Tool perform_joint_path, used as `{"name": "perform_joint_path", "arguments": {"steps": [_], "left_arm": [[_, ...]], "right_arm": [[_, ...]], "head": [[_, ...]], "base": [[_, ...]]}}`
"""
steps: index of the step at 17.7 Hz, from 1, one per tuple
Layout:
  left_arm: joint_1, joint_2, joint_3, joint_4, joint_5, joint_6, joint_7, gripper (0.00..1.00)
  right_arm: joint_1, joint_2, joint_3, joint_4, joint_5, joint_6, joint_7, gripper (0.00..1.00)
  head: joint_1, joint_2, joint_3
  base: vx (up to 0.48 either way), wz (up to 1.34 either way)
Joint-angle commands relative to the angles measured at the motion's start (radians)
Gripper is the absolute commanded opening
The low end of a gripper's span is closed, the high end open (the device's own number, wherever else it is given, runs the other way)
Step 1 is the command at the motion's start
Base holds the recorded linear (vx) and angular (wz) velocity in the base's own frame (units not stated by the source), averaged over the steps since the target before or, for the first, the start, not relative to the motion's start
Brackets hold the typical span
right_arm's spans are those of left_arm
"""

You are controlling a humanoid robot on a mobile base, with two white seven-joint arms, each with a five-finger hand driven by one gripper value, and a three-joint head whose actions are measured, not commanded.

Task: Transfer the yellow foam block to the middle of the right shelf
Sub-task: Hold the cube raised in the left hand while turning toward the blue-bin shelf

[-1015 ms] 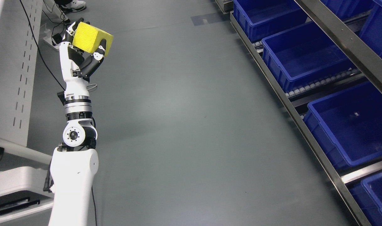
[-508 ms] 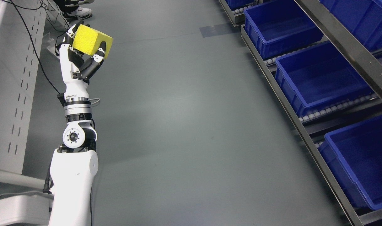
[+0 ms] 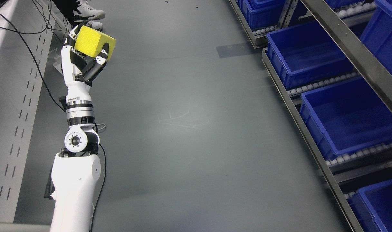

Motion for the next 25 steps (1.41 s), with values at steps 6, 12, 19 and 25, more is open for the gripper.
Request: {"name": "perform_joint_path", "arguments": {"steps": [6,12,19,25], "left_arm": [[-0.004,-0.001,-0.003,-0.002,-0.001,-0.003,0.000,0.27],[-0.008,-0.003,-0.018,-0.006,-0.001,-0.004,-0.032,0.27],[-0.011,-0.017,-0.131,-0.046,-0.001,-0.014,-0.043,0.27],[-0.015,-0.017,-0.159,-0.178,0.001,-0.041,-0.121,0.27]], "right_arm": [[-0.001,-0.018,0.000,-0.017,0.000,0.000,0.000,1.00],[-0.001,-0.018,0.000,-0.017,0.000,0.000,0.000,1.00],[-0.001,-0.018,0.000,-0.017,0.000,0.000,0.000,1.00],[-0.002,-0.018,0.000,-0.017,0.000,0.000,0.000,1.00]], "head": [[0.0000,0.000,0.000],[0.0000,0.000,0.000],[0.0000,0.000,0.000],[0.0000,0.000,0.000]], "base": [[0.360,-0.07],[0.289,-0.48],[0.252,-0.78],[0.219,-0.81]]}}
